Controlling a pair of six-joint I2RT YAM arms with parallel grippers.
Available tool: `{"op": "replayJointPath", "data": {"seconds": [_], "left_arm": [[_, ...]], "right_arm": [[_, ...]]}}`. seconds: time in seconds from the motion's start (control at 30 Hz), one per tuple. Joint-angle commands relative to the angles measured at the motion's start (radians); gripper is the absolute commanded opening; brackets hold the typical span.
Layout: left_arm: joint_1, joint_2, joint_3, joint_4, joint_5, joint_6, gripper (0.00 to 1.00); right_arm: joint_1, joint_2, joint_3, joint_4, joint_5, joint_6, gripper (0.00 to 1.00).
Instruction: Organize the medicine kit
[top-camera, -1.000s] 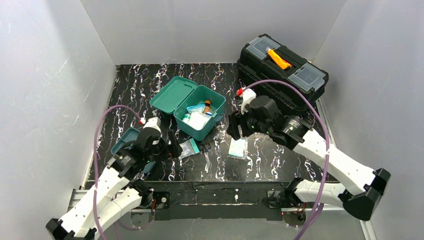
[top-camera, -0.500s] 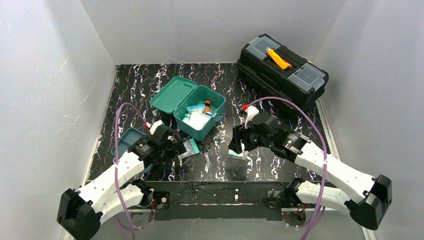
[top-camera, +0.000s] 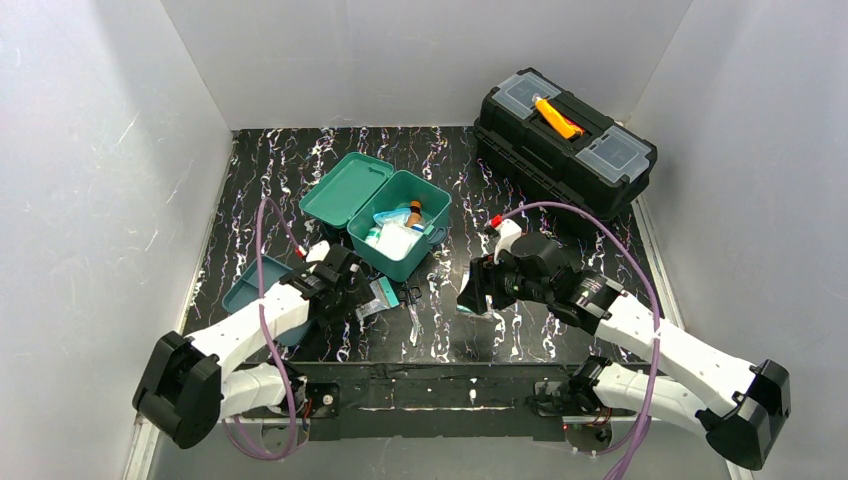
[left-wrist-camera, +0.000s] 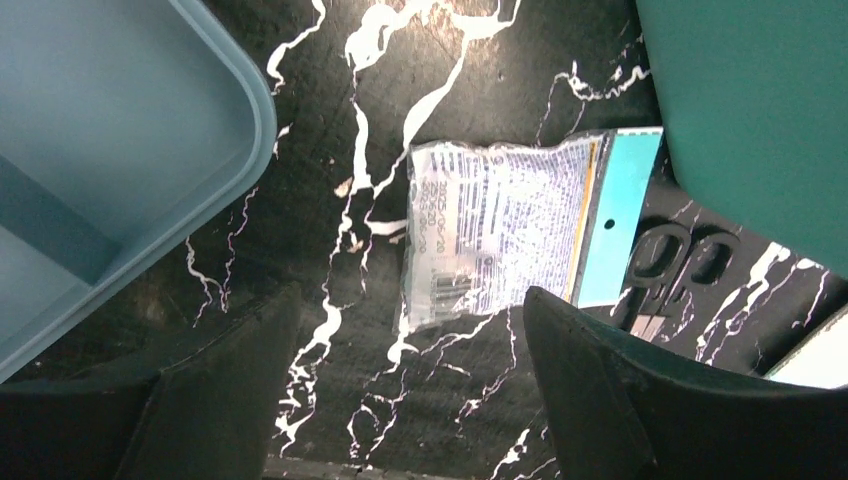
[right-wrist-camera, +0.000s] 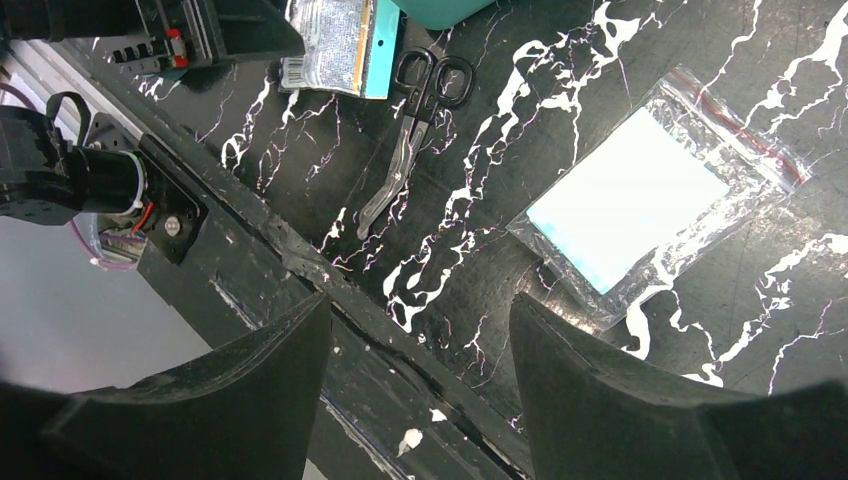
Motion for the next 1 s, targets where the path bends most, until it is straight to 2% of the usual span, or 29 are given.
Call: {"op": "replayJointPath", "data": {"seconds": [0.0, 0.27, 0.97], "left_arm": [[0.027, 0.050, 0.012, 0.040, -0.037, 0.000, 0.79], [0.079, 0.120, 0.010, 0.068, -0.018, 0.031, 0.75], [0.095, 0.379, 0.015, 0.101, 0.109, 0.229, 0.50]], "right_arm": [[0.005, -0.020, -0.017, 0.039, -0.021, 0.004, 0.72], [0.005, -0.013, -0.046, 0.058, -0.040, 0.010, 0.72], [0.005, 0.002, -0.073, 0.044, -0.033, 0.018, 0.72]]}}
